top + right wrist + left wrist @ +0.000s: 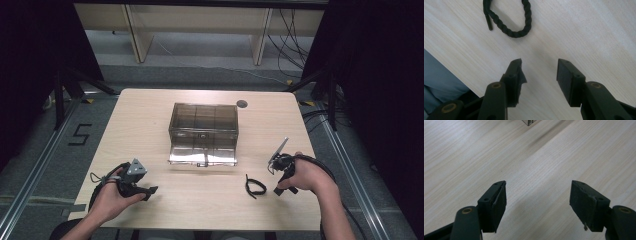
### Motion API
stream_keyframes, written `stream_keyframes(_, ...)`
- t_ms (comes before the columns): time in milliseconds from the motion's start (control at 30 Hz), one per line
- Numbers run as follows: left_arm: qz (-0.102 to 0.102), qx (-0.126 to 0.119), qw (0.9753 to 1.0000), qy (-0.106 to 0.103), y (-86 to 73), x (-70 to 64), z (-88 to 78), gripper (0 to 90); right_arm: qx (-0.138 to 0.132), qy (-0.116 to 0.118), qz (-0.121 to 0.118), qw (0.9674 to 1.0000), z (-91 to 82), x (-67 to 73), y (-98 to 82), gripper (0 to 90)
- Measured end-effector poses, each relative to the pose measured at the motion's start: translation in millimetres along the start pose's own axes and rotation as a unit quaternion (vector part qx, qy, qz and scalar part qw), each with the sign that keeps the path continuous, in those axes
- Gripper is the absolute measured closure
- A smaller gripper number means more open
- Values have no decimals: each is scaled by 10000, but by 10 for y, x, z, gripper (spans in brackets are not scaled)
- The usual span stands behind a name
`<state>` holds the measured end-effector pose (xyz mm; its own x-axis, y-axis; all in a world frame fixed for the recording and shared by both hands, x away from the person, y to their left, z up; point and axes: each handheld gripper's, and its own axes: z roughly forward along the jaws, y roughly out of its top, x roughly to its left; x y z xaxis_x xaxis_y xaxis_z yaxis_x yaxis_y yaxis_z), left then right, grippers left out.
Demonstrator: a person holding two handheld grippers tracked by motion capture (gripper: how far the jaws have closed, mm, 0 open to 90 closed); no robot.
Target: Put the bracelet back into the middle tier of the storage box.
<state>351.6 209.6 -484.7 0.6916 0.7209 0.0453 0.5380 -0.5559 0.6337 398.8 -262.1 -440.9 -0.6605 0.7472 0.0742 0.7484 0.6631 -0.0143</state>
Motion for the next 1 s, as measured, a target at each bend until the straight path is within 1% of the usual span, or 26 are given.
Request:
stream_keyframes(67, -24, 10, 10000, -21, -1, -6, 1, 296, 8, -4, 33, 10000, -8, 11, 3, 558)
stream_keyframes(100, 2, 6, 10000, -29, 0, -5, 2, 295, -70, 88, -52, 9999, -14, 24, 9, 564)
stream_keyframes(167, 11, -11, 10000, -23, -3, -7, -3, 295, -92, 21, -181, 9998, -26, 16, 12, 575)
stream_keyframes(200, 3, -17, 10000, -28, -5, -8, -5, 294, -197, 32, -170, 9997, -26, 26, 31, 580)
stream_keyframes(233, -14, -23, 10000, -30, -8, -10, -7, 294, -252, 8, -282, 9993, -23, 9, 36, 584)
stream_keyframes(267, -19, -11, 10000, -28, -11, -9, -11, 294, -205, -2, -180, 9996, -44, 33, 47, 590)
stream_keyframes(300, -19, -11, 10000, -28, -11, -9, -11, 294, -278, -32, -318, 9991, -35, 22, 57, 603)
stream_keyframes(333, -16, -6, 10000, -27, -15, -8, -13, 294, -245, -15, -277, 9993, -57, 42, 79, 617)
stream_keyframes(367, -11, -1, 10000, -30, -15, -7, -15, 294, -264, -118, -296, 9991, -54, 46, 97, 630)
stream_keyframes(400, -9, 0, 10000, -32, -14, -6, -16, 293, -260, -74, -259, 9993, -53, 70, 120, 641)
stream_keyframes(433, -9, 0, 10000, -32, -14, -6, -16, 293, -306, -106, -438, 9985, -46, 56, 146, 655)
stream_keyframes(467, -78, 9, 10000, -37, -13, -15, -13, 293, -274, -139, -359, 9989, -55, 86, 176, 668)
stream_keyframes(500, -80, 9, 10000, -44, -12, -18, -12, 293, -313, -154, -442, 9984, -52, 86, 201, 683)
stream_keyframes(533, -80, 9, 10000, -44, -12, -18, -12, 293, -306, -149, -380, 9987, -58, 115, 231, 698)
stream_keyframes(567, 41, 9, 10000, -58, -7, -11, -14, 293, -354, -186, -599, 9974, -52, 88, 253, 711)
stream_keyframes(600, 39, 15, 10000, -64, -8, -13, -12, 292, -323, -194, -580, 9976, -65, 116, 286, 721)
stream_keyframes(633, 37, 11, 10000, -60, -10, -13, -9, 292, -318, -239, -660, 9970, -63, 111, 311, 737)
stream_keyframes(667, 27, 18, 10000, -63, -12, -15, -7, 292, -302, -227, -626, 9973, -64, 131, 340, 748)
stream_keyframes(700, 27, 18, 10000, -63, -12, -15, -7, 292, -294, -318, -754, 9962, -63, 124, 362, 753)
stream_keyframes(733, 29, 24, 10000, -73, -13, -11, -5, 292, -255, -315, -762, 9963, -65, 132, 393, 757)
stream_keyframes(800, 26, 26, 10000, -71, -13, -10, -4, 292, -294, -345, -971, 9942, -35, 133, 440, 767)
stream_keyframes(833, 25, 29, 10000, -72, -12, -10, -3, 292, -260, -353, -941, 9946, -24, 151, 463, 769)
stream_keyframes(900, 30, 42, 10000, -74, -13, -11, -1, 292, -222, -281, -971, 9946, 9, 183, 514, 771)
stream_keyframes(933, 27, 44, 10000, -72, -14, -13, 0, 291, -225, -274, -1076, 9936, 28, 178, 532, 771)
stream_keyframes(967, 3, 51, 10000, -68, -16, -18, 0, 291, -187, -283, -1019, 9942, 45, 197, 548, 771)
stream_keyframes(1000, 7, 52, 10000, -69, -16, -18, 0, 291, -137, -231, -1064, 9940, 59, 205, 566, 771)
